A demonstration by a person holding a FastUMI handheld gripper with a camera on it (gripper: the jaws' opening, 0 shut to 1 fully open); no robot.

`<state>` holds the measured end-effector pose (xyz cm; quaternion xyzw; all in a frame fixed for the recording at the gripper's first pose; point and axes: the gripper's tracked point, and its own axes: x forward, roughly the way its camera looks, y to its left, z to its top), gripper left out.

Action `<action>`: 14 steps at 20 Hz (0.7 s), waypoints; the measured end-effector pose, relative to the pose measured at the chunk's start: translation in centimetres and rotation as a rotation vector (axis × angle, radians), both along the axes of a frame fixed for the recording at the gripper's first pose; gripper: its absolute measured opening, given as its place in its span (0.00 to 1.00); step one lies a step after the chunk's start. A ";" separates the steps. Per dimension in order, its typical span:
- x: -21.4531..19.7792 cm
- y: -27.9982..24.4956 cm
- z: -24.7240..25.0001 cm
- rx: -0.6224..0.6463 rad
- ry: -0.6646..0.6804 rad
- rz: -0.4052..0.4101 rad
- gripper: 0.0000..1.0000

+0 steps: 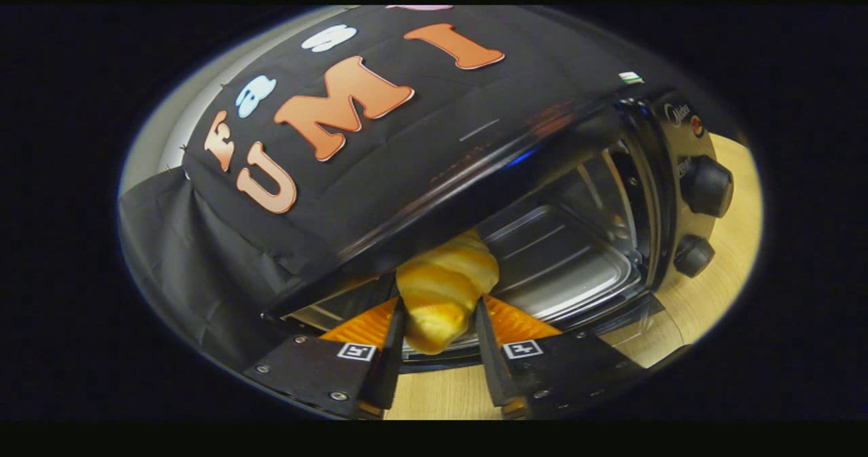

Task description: Open the toaster oven, put the food inside, and close the toaster oven door.

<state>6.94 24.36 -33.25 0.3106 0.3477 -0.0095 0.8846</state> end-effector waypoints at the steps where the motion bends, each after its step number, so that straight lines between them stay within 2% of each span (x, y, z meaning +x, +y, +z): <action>1: 0.1 -0.4 0.1 -0.065 -0.008 0.006 0.57; 2: 0.0 -0.7 0.2 -0.125 -0.023 0.019 0.63; 4: -0.3 -1.2 0.1 -0.200 -0.033 0.045 0.68; 8: -2.3 -1.1 1.3 -0.226 -0.030 0.097 0.76; 14: -9.1 -2.1 5.7 -0.284 -0.092 0.190 0.81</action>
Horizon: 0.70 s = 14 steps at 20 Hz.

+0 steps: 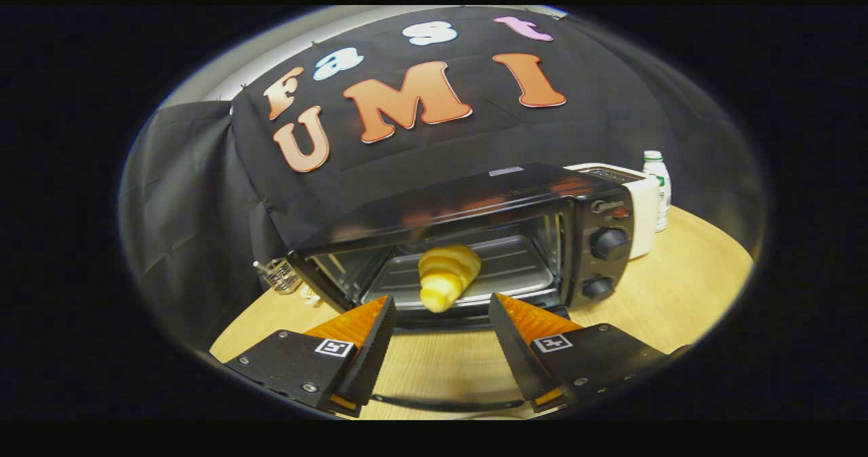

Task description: Open the toaster oven, put the food inside, and close the toaster oven door.

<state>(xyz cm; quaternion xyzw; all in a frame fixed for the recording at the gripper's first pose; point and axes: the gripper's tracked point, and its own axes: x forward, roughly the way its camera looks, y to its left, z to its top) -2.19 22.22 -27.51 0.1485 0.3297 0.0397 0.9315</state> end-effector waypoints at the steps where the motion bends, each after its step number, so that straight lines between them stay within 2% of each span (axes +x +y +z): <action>1: -1.4 -0.2 0.2 -0.005 0.008 0.020 0.81; 8: -11.2 -0.4 -1.5 0.061 0.148 0.127 0.84; 11: -13.8 -0.5 -3.0 0.084 0.212 0.129 0.84; 14: -14.5 -1.7 -5.2 0.074 0.265 0.093 0.84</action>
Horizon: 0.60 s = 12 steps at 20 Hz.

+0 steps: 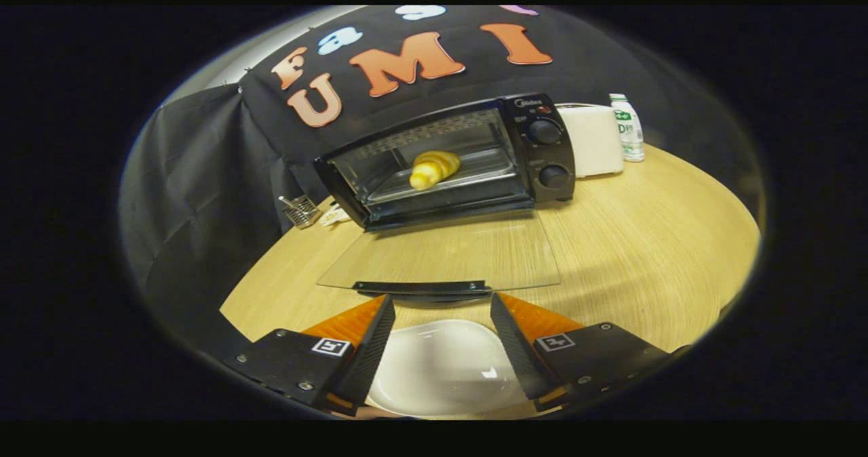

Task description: Open the toaster oven, put the food inside, and close the toaster oven door.

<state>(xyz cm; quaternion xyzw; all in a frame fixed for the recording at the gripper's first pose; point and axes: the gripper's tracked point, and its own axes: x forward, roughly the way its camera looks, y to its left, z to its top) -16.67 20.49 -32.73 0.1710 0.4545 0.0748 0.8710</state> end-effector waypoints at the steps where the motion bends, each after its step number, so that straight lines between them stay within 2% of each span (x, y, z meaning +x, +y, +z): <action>1: 0.0 0.1 -0.9 0.019 0.041 0.000 0.84; 3: 0.7 1.4 -1.5 0.083 0.086 -0.003 0.85; 7: 1.6 1.8 -1.6 0.039 0.100 0.024 0.85; 8: 1.8 1.7 -1.4 0.032 0.092 0.028 0.88; 12: 3.4 1.6 1.9 0.030 -0.023 0.030 0.88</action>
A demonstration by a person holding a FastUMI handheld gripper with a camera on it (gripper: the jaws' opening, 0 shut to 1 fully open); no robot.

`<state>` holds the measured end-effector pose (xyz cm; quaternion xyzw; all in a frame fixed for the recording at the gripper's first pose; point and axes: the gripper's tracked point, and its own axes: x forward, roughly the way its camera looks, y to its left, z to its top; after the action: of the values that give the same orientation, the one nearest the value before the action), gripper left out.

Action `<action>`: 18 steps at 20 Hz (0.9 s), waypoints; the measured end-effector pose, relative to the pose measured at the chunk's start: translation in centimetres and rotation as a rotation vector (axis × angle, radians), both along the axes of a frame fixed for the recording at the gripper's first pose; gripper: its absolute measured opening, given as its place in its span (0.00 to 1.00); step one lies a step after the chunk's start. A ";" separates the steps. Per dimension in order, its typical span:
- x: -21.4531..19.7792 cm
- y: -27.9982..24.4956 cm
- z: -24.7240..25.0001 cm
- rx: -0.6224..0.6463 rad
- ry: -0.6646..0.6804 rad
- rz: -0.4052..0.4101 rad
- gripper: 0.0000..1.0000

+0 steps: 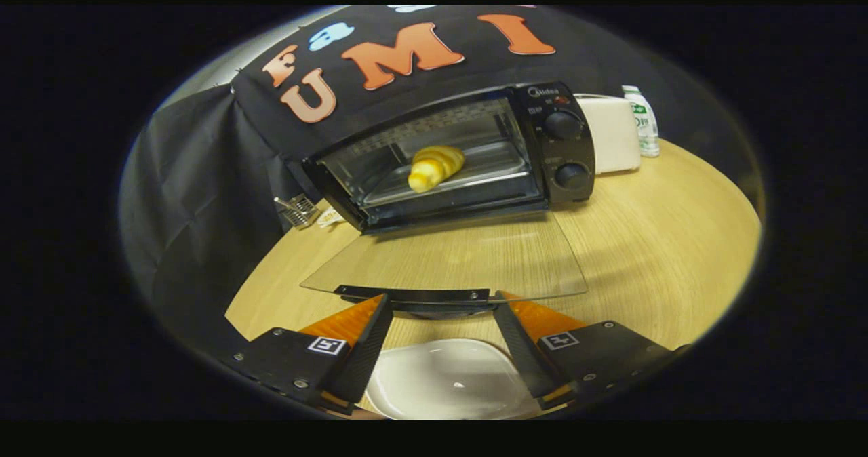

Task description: Open the toaster oven, put the food inside, and close the toaster oven door.

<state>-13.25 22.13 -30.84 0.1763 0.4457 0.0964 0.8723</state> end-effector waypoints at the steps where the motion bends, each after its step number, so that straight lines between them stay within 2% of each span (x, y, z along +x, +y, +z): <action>1: 0.8 -0.1 1.0 -0.001 -0.033 -0.003 0.89; 5: 4.6 -0.1 3.7 0.019 -0.122 -0.049 0.88; 7: 6.5 -0.1 5.2 0.030 -0.164 -0.065 0.92; 12: 10.0 -0.2 6.3 0.060 -0.213 -0.122 0.96; 18: 14.4 -0.4 6.8 0.064 -0.255 -0.198 0.96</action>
<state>1.11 21.74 -24.01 0.2332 0.3084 0.0458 0.9211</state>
